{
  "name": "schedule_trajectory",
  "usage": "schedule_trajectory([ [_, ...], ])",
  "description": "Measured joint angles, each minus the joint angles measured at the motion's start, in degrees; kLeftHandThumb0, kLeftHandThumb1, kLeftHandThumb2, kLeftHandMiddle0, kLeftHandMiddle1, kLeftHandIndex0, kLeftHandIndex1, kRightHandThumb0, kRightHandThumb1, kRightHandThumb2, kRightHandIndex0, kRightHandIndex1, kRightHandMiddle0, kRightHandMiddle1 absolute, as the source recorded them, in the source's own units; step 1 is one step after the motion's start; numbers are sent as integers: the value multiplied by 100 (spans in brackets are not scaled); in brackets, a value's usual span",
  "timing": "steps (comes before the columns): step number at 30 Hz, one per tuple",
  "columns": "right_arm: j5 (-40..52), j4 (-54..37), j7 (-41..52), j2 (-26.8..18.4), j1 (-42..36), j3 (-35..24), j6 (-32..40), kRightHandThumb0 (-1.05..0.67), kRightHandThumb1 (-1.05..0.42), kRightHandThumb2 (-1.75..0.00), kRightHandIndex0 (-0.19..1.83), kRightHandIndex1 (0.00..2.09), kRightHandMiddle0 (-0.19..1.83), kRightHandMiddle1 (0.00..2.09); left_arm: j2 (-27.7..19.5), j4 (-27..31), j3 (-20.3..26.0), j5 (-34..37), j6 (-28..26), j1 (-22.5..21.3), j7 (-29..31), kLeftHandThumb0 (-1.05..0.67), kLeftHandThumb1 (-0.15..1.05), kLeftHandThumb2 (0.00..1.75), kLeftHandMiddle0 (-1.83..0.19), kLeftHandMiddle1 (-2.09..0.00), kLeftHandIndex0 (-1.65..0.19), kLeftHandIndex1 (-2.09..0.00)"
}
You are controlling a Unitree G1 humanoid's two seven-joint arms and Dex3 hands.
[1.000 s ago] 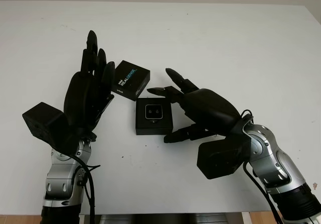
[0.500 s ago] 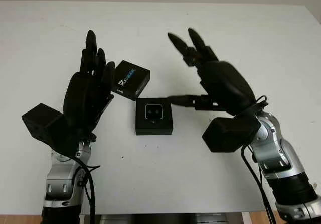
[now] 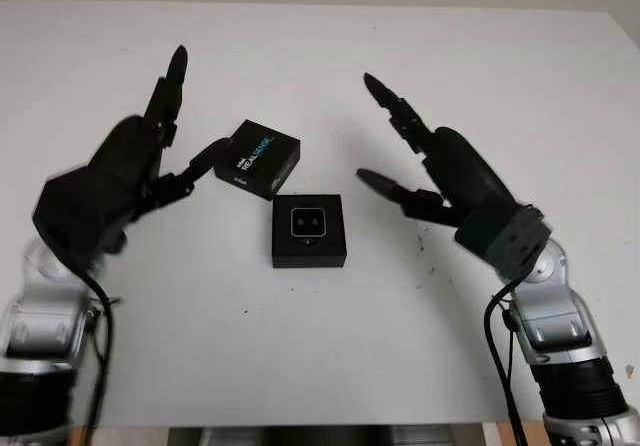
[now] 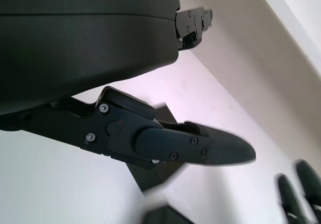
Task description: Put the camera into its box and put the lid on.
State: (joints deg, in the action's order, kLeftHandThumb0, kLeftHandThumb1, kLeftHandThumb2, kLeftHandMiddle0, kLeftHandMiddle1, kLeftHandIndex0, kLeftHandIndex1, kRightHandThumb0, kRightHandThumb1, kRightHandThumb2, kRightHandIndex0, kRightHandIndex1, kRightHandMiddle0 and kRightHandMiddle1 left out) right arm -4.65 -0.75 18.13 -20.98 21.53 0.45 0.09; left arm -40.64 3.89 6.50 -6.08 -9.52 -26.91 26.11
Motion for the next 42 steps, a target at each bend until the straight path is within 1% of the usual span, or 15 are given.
schedule_trajectory([
  [2,225,36,78,3,81,-107,164,-87,-105,-66,-12,4,-9,5,-288,-186,-141,-145,78,-349,293,-98,99,4,19,0,19,0],
  [4,625,67,212,24,181,-257,383,-88,-105,-64,-16,2,-14,3,-454,-493,-326,-243,225,-645,598,-97,96,3,19,0,19,0],
  [6,989,84,399,15,281,-423,611,-85,-105,-67,-19,0,-18,1,-586,-840,-594,-485,508,-935,832,-97,94,3,19,0,19,0],
  [8,1213,75,550,-51,358,-559,778,-82,-105,-69,-19,0,-19,1,-646,-1172,-785,-603,876,-1208,1047,-91,89,2,19,0,19,0],
  [9,1279,62,595,-100,383,-613,847,-81,-105,-71,-19,0,-19,0,-662,-1317,-849,-632,1057,-1314,1141,-90,89,3,19,0,19,0],
  [11,1397,36,616,-186,441,-721,1052,-80,-105,-72,-19,0,-19,0,-770,-1624,-1088,-923,1624,-1552,1274,-90,89,4,19,0,19,0],
  [14,1515,16,611,-277,543,-852,1251,-80,-105,-74,-19,0,-18,1,-932,-1945,-1427,-1437,2270,-1849,1372,-87,87,4,19,0,19,0],
  [18,1873,20,539,-390,834,-1214,1747,-81,-105,-76,-17,2,-17,2,-1022,-2396,-1794,-2006,3011,-2238,1397,-81,82,3,19,0,19,0],
  [21,2138,-5,311,-465,1052,-1517,2305,-82,-105,-75,-15,3,-13,5,-987,-2721,-1979,-2346,3435,-2419,1160,-75,79,3,19,0,19,0],
  [24,2382,-32,77,-479,1100,-1790,2748,-82,-105,-74,-14,4,-13,5,-857,-3078,-2168,-2744,3734,-2576,771,-74,79,4,19,0,19,0],
  [29,2638,-78,-71,-403,1088,-1907,2970,-82,-105,-74,-18,3,-17,3,-587,-3522,-2473,-3373,3995,-2900,134,-70,79,5,19,0,19,0],
  [32,2689,-233,-146,-301,1010,-1884,3044,-82,-105,-73,-19,0,-19,1,-454,-3851,-2569,-3585,4134,-3112,-284,-76,80,5,19,0,19,-1],
  [34,2733,-303,-159,-227,960,-1847,3046,-82,-105,-74,-19,0,-19,0,-346,-4070,-2600,-3613,4172,-3197,-454,-77,80,6,19,0,19,-1],
  [37,2729,-477,-180,-122,817,-1714,3018,-82,-105,-75,-19,0,-19,0,-125,-4506,-2601,-3435,4212,-3318,-510,-79,81,6,19,-1,19,-1],
  [42,2235,-864,-353,46,371,-1238,2622,-78,-105,-79,-19,0,-19,0,101,-5110,-2600,-3171,4297,-3458,-593,-87,88,8,19,0,19,0],
])
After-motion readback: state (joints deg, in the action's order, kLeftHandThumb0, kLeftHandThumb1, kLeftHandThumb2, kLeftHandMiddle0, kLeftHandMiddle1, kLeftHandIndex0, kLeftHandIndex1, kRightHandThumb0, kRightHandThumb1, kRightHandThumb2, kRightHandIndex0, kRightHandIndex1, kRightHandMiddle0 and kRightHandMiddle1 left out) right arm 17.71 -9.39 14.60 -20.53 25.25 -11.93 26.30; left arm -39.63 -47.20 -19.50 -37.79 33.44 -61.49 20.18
